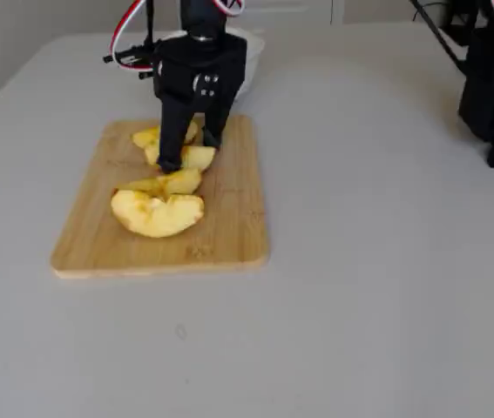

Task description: Pick up the second from the right apple slice from the cutting board and place it into the bowl

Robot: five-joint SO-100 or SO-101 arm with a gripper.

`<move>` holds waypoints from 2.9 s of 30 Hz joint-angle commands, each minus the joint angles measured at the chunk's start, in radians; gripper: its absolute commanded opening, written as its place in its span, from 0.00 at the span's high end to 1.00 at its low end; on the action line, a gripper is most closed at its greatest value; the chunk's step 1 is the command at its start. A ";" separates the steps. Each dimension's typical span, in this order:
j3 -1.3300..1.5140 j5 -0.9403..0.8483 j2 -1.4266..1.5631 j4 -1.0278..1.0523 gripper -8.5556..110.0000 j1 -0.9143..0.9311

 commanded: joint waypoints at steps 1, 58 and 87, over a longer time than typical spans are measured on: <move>-0.147 0.044 -0.074 0.072 0.93 -0.034; 1.611 0.515 2.384 0.172 0.93 0.373; 1.999 0.598 2.381 0.003 0.93 0.453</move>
